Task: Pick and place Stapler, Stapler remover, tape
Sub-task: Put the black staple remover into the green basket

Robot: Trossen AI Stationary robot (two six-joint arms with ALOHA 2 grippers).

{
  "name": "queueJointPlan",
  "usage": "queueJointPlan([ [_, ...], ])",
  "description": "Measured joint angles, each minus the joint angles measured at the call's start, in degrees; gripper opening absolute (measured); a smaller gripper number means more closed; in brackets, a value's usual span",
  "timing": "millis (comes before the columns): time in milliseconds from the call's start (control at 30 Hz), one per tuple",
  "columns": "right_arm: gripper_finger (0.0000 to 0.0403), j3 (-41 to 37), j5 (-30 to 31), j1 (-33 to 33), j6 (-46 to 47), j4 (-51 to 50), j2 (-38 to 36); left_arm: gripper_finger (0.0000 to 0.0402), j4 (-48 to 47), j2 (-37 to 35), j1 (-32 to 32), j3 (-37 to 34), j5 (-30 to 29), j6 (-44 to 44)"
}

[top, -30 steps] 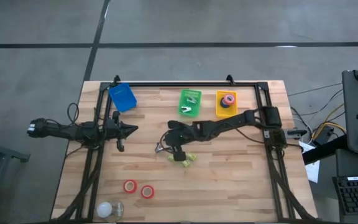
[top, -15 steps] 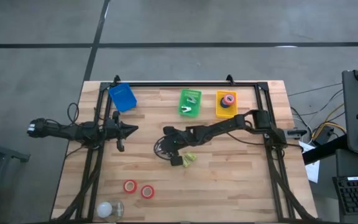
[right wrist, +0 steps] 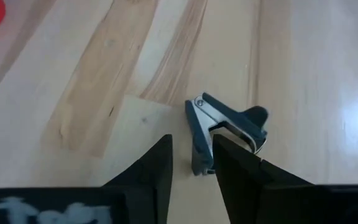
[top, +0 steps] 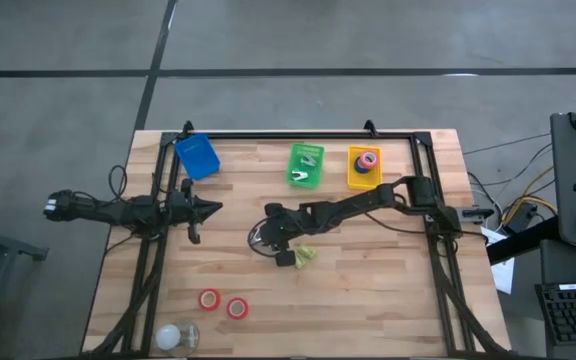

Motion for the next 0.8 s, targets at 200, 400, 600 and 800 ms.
queueJointPlan([
  [200,0.0095,-0.04,0.00,0.00,0.20,0.45,0.00,0.0014,0.00,0.00,0.00,-0.01,0.00,0.01],
  [400,0.0069,-0.15,0.63,0.00,0.53,0.42,0.50,0.0014,0.04,0.00,0.02,0.00,0.00,0.01],
  [600,0.0036,-0.06,0.63,-0.02,1.77,1.09,1.41,0.0014,-0.15,0.00,0.00,-0.01,0.00,-0.02],
  [800,0.0010,-0.13,1.32,0.00,2.68,0.00,0.20,0.0014,-0.28,0.00,-0.01,-0.01,0.00,0.01],
])
